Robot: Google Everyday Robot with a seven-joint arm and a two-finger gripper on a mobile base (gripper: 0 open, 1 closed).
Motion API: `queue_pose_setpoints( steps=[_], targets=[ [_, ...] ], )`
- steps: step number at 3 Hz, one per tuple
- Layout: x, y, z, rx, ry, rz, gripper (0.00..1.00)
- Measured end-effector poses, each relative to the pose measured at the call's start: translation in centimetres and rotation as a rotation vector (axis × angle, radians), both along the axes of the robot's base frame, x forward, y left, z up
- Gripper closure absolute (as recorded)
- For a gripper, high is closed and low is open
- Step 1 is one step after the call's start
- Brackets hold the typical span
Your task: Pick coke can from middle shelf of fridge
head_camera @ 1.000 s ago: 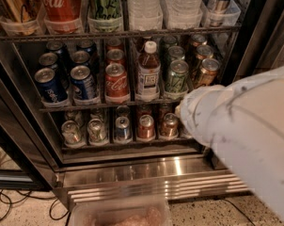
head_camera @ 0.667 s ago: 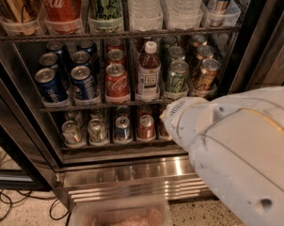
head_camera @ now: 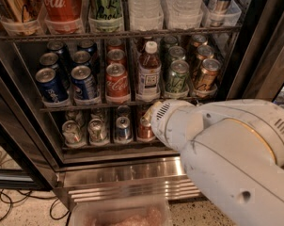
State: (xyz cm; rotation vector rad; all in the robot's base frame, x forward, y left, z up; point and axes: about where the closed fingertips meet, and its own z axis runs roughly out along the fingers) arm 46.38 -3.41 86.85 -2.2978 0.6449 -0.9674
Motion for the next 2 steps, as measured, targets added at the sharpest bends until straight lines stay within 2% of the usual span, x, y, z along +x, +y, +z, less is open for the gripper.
queue_pose_setpoints(
  steps=[1,2],
  targets=[
    [-0.56,-0.56,-0.92,-0.03,-0.034,-0.001,1.0],
    [-0.65,-0.19,-0.58,-0.065,-0.15,0.05,1.0]
  ],
)
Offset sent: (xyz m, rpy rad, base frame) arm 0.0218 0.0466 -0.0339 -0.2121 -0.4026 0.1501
